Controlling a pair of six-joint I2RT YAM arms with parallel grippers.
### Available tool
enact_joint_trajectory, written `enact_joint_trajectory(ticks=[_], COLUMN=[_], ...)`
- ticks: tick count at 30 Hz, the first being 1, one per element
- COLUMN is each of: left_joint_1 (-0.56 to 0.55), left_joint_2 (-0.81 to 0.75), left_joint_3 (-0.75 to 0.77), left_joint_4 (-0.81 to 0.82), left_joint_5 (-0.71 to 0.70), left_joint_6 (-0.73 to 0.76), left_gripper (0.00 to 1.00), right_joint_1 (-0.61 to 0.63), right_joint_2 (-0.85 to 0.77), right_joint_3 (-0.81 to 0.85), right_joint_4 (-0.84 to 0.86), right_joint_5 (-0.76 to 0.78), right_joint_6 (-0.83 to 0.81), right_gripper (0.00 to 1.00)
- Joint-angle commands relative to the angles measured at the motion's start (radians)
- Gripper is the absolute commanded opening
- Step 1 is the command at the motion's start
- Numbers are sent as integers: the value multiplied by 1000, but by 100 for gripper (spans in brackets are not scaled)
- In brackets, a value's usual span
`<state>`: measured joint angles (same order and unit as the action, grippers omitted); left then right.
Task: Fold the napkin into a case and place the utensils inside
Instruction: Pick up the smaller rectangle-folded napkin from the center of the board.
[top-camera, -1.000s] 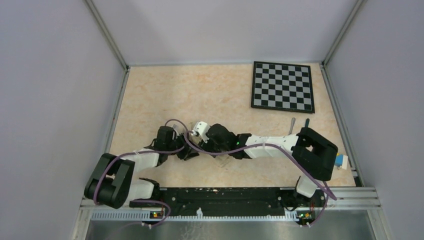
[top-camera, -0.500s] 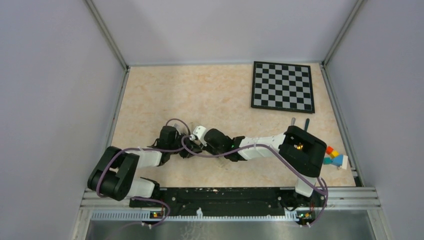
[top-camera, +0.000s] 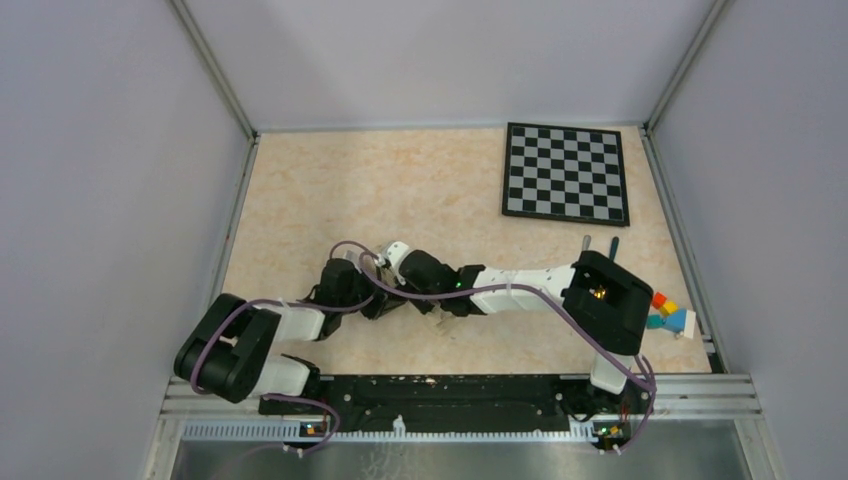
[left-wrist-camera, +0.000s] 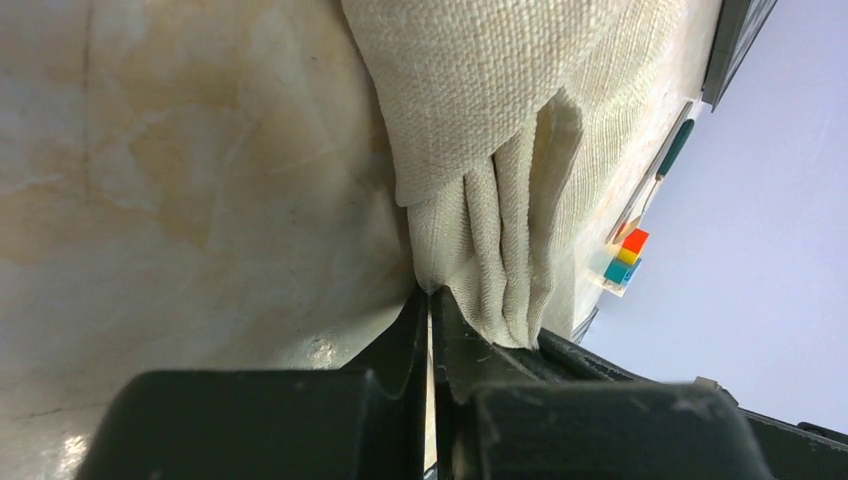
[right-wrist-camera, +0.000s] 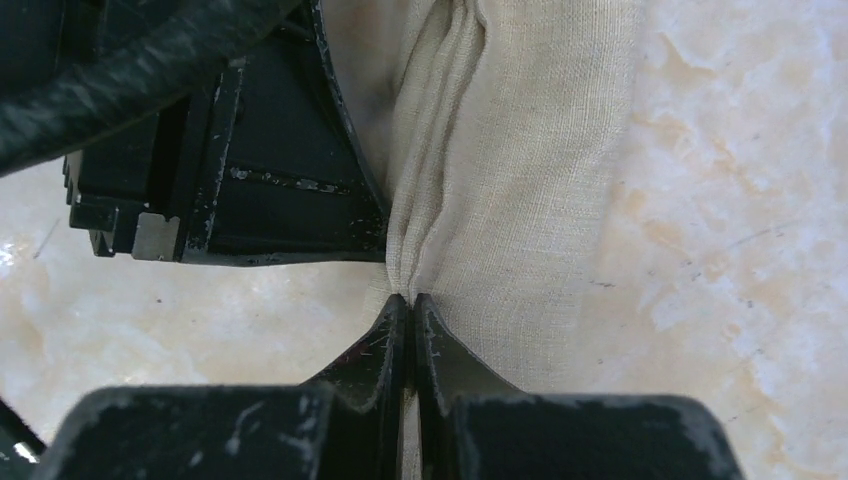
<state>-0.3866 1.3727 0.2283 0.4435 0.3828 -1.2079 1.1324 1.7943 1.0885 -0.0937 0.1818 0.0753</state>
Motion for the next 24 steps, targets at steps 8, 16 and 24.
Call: enact_joint_trajectory(ticks=[8,16,24], left_joint_1=[-9,91,126], left_joint_2=[-109,-429,-62], left_joint_3=[-16,94,262], left_joint_4=[-155,-466,-237], left_joint_5=[-101,-92,98], left_joint_6=[41,212,298], left_gripper=[7,25,6], right_joint_1=[1,-29,-28], right_joint_2=[64,55,13], right_joint_3=[-84,-163,-181], right_joint_4=[136,208,233], right_joint_5=[-56,-86,-92], right_joint_6=[154,186,182], right_gripper=[0,10,19])
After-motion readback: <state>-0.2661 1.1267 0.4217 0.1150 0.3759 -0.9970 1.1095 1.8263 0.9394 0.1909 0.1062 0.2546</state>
